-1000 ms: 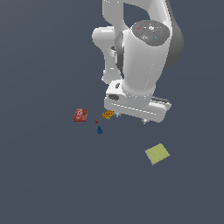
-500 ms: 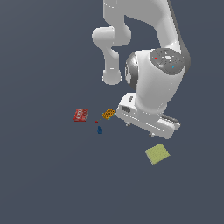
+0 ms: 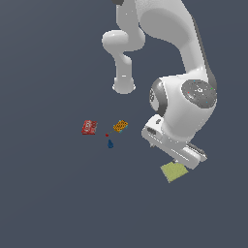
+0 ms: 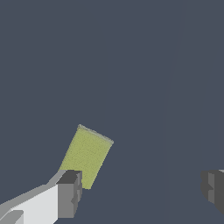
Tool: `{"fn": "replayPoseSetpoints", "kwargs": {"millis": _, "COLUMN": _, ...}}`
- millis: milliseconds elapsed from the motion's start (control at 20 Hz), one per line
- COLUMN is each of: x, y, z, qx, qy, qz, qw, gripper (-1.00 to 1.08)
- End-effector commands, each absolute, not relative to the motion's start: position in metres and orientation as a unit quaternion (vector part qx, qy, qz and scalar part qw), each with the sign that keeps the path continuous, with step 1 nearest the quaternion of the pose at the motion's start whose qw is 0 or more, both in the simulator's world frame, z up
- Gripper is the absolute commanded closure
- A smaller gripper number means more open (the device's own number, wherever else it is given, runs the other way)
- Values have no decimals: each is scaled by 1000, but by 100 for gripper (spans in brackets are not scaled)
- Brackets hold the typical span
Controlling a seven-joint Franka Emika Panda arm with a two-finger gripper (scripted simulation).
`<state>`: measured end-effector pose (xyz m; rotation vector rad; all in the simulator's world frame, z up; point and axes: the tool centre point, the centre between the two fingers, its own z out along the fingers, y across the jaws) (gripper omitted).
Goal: Pick up a designated object from a clutter of objects.
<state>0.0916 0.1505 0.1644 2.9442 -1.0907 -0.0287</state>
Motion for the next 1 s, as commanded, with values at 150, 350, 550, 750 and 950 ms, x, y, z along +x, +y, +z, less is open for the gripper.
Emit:
{"fn": "replayPoseSetpoints", "kwargs": {"millis": 150, "x": 98, "y": 173, "z": 138, "qx": 917, "qy": -399, "qz": -7, "qw": 1, "gripper": -92}}
{"fn": "replayPoseSetpoints", "kwargs": {"millis": 350, "x": 101, "y": 189, "z": 118, "qx": 900, "qy": -435, "qz": -5, "qw": 1, "gripper": -92}}
{"fn": "replayPoseSetpoints", "kwargs": {"millis": 550, "x": 103, "y": 205, "z": 98, "qx": 883, "qy": -469, "qz": -3, "qw": 1, "gripper": -92}}
{"fn": "replayPoseSetpoints", "kwargs": {"millis": 750, "x": 104, "y": 218, "z": 83, "qx": 868, "qy": -496, "qz": -2, "qw": 1, "gripper": -92}}
{"fn": "replayPoseSetpoints", "kwargs": {"millis": 950, "x": 104, "y": 227, "z": 71, "qx": 857, "qy": -515, "qz": -1, "qw": 0, "gripper": -92}}
